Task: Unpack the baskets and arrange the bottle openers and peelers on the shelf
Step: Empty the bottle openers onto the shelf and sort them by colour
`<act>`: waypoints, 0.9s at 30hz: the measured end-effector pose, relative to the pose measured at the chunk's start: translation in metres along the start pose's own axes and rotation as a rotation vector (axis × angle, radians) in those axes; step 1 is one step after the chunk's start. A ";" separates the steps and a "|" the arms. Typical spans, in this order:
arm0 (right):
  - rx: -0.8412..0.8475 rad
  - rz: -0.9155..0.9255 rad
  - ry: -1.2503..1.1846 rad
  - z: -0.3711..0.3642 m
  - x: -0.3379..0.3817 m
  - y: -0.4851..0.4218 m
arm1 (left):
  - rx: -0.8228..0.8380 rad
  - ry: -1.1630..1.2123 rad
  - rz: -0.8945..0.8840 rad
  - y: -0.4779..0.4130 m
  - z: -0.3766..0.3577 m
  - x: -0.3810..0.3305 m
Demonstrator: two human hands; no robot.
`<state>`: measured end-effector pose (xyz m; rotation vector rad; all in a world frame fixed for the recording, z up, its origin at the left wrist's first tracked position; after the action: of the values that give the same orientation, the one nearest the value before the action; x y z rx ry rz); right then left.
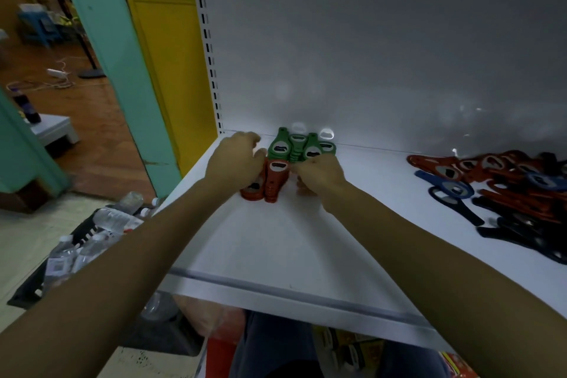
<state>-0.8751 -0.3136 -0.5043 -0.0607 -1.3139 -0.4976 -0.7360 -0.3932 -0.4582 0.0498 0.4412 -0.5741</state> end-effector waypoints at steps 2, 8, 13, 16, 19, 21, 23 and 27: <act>-0.079 0.079 0.137 0.025 0.003 0.009 | -0.098 -0.030 -0.179 0.004 -0.002 -0.037; -0.343 0.076 0.432 0.140 -0.023 0.042 | -0.002 0.101 -0.469 -0.007 -0.074 -0.160; -0.488 0.016 0.571 0.223 -0.058 0.074 | 0.164 0.501 -0.435 -0.011 -0.134 -0.221; -0.534 -0.001 0.633 0.247 -0.067 0.072 | 0.220 0.661 -0.400 -0.015 -0.155 -0.230; -0.524 0.000 0.727 0.256 -0.066 0.049 | 0.249 0.792 -0.343 -0.025 -0.164 -0.222; -0.468 -0.033 0.771 0.257 -0.067 0.030 | 0.284 0.934 -0.291 -0.031 -0.167 -0.214; -0.431 -0.093 0.825 0.258 -0.070 0.013 | 0.305 1.055 -0.258 -0.034 -0.171 -0.211; -0.519 -0.147 0.939 0.266 -0.069 0.004 | 0.317 1.144 -0.246 -0.038 -0.177 -0.210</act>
<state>-1.1269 -0.2032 -0.4960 -0.1401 -0.2528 -0.8509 -0.9827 -0.2878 -0.5277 0.6572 1.4755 -0.8246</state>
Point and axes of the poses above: each hand's wrist, its own y-axis away from the middle knuckle, its own z-axis out of the back of the hand, x = y × z, the point moved 8 cm from there along -y, towards the middle knuckle, and after that the axes turned 12 degrees about x, right-handed, at the moved point
